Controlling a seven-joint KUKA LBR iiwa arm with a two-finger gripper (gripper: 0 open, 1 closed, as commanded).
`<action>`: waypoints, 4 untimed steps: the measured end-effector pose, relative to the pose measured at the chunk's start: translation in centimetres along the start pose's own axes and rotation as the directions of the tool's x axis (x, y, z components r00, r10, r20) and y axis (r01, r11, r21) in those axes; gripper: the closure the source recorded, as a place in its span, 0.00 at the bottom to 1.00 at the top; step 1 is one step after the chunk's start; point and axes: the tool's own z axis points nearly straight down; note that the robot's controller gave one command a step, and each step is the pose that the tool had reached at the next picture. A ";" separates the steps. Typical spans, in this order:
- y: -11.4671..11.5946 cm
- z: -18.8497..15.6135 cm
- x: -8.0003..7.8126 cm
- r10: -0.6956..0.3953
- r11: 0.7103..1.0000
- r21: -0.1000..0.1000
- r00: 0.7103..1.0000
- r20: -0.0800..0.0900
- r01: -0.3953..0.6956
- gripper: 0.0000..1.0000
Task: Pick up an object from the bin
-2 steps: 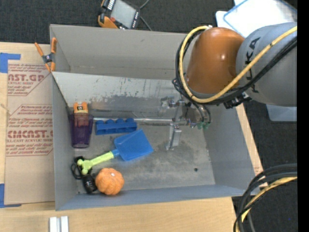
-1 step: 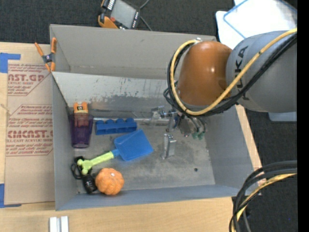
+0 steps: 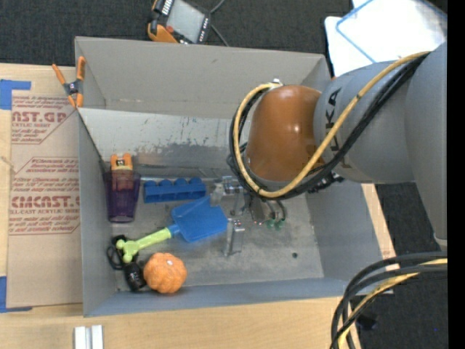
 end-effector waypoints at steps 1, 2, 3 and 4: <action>-0.1 0.0 -0.1 -0.005 1.000 0.000 1.000 0.002 0.005 0.00; -2.1 -3.3 -1.9 -0.176 0.984 0.001 0.984 0.006 0.176 0.00; 2.9 6.2 1.1 -0.078 0.997 -0.002 0.997 -0.003 0.078 0.00; 4.5 1.9 -3.8 -0.254 0.967 0.005 0.967 0.025 0.254 0.00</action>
Offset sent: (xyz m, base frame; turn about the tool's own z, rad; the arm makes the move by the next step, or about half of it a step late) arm 0.0187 -0.0205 0.0323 -0.1774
